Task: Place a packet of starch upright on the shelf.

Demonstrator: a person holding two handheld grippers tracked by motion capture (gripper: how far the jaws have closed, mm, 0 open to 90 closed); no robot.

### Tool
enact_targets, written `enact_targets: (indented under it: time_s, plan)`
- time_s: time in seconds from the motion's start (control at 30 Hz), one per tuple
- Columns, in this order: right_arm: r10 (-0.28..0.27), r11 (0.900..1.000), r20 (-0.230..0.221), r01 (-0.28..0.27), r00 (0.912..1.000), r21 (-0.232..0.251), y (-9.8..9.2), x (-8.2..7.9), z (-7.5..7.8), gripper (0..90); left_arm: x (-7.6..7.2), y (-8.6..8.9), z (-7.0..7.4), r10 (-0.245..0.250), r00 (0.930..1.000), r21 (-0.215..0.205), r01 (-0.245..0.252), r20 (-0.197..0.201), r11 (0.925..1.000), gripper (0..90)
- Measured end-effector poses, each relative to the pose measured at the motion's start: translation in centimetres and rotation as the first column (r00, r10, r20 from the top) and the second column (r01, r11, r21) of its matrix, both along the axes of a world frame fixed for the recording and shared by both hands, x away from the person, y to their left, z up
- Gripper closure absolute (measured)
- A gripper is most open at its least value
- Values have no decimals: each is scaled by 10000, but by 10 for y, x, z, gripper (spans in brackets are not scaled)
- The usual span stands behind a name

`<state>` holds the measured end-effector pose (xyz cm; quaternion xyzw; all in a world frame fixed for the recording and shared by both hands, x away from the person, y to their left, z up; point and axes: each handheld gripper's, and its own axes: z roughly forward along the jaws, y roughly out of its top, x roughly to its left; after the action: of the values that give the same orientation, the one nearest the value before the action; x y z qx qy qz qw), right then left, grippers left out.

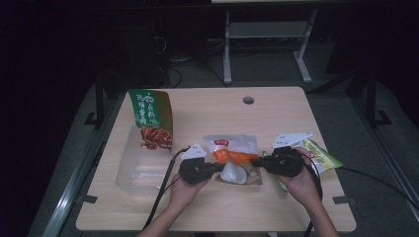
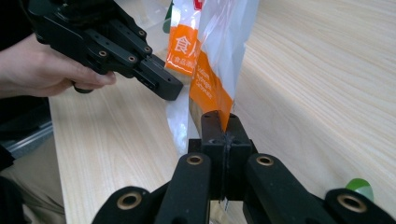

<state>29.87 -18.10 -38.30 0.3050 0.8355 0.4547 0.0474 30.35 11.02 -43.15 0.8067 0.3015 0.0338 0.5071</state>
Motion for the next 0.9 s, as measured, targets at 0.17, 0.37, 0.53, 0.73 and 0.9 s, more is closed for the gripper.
enact_targets:
  time_s: [0.17, 0.37, 0.53, 0.73, 0.9]
  plan:
    - [90, 9999, -27, -90, 10000, 64, 6, 3, -1, 857, 0, 4, 0, 65, 10000, 12, -65, 3, 10000, 895]
    - [162, 9997, -67, -161, 9998, 176, 15, 6, -1, 818, -2, 4, 2, -13, 10000, 64, 13, 99, 10000, 895]
    - [178, 9998, -50, -177, 9998, 92, 27, 7, -3, 794, -6, 3, 3, -130, 9997, 198, 126, 223, 9997, 894]
    - [179, 9997, 43, -179, 9998, -156, 33, 7, -4, 875, -7, 6, 3, -175, 9998, 262, 173, 107, 9995, 871]
    - [102, 9997, 1, -102, 9999, -211, 32, 4, -2, 893, -10, 10, 6, -38, 9999, 261, 35, 127, 9997, 767]
